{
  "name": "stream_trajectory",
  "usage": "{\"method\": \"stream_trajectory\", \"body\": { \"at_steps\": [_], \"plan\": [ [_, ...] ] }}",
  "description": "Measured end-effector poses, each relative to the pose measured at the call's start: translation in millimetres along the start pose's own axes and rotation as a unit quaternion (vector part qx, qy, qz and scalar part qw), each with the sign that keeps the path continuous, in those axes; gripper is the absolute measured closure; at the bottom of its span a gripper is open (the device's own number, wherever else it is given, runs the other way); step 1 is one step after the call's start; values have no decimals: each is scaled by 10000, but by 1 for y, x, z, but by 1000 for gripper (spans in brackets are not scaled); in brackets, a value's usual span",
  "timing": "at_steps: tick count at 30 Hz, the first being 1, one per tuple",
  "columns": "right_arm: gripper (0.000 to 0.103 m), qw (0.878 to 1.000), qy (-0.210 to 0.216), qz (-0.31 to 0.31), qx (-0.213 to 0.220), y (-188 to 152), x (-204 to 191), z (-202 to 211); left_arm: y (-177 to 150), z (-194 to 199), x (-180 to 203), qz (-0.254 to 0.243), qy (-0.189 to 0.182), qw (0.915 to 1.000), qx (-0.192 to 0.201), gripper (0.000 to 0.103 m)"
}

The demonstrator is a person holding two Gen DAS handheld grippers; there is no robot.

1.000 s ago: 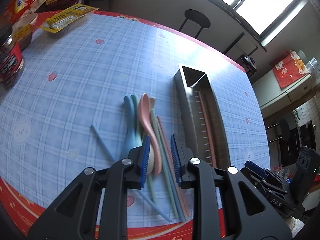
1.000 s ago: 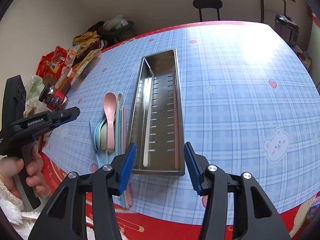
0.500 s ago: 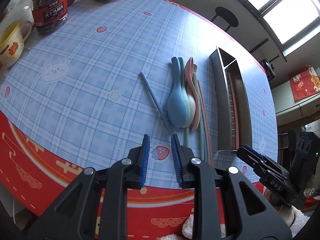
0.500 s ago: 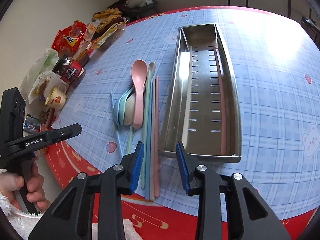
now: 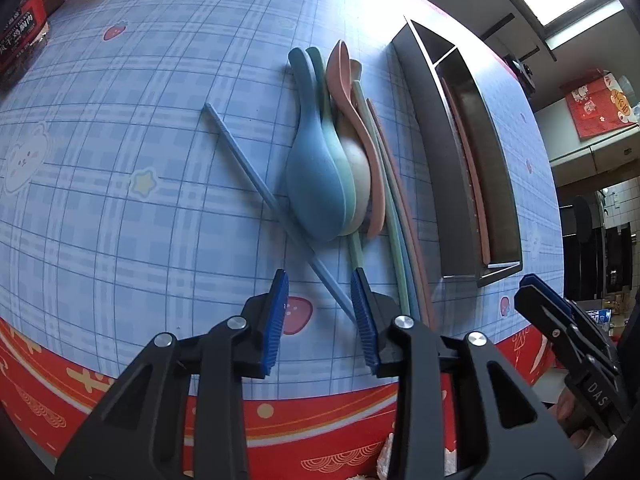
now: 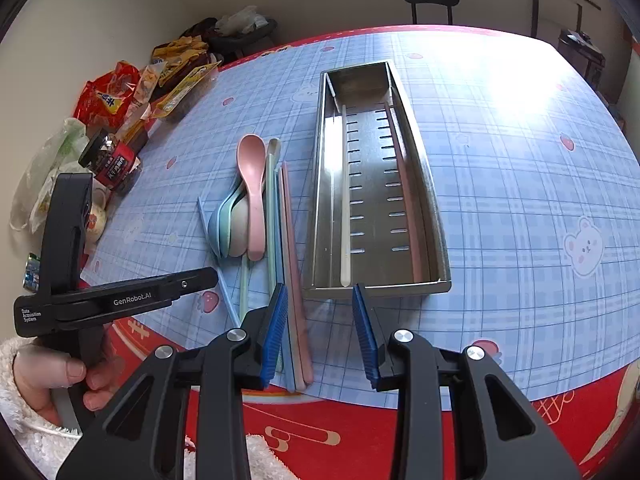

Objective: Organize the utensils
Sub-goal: 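Move the left tool to the blue chopstick and close on it, then lift the blue chopstick with the left tool while the right tool grasps the pink spoon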

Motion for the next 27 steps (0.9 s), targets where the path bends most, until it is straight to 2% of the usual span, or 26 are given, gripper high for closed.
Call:
{"method": "stream_trajectory", "body": {
  "at_steps": [6, 20, 24, 27],
  "plan": [
    [82, 9998, 28, -10, -219, -9, 1, -4, 2, -8, 1, -9, 103, 9999, -35, 71],
    [86, 9992, 148, 122, -356, -14, -12, -6, 4, -22, 25, -529, 387, 9978, 76, 72],
    [86, 9988, 203, 265, -347, -2, -20, -13, 5, -23, 21, -544, 472, 9973, 149, 85],
    [86, 9979, 284, 462, -351, 12, -32, -25, 7, -23, 18, -455, 405, 9979, 199, 86]
  ]
}}
Point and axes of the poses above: each gripper's, at about its wrist camera, not at the fingertips, and z roughly against the way its jaws point, x to its right, y to its top, the point moved 4 cm from there along -z, roughly the way its jaws point, and after that the axes turned 15 degrees about x, right-handed, at the moved point
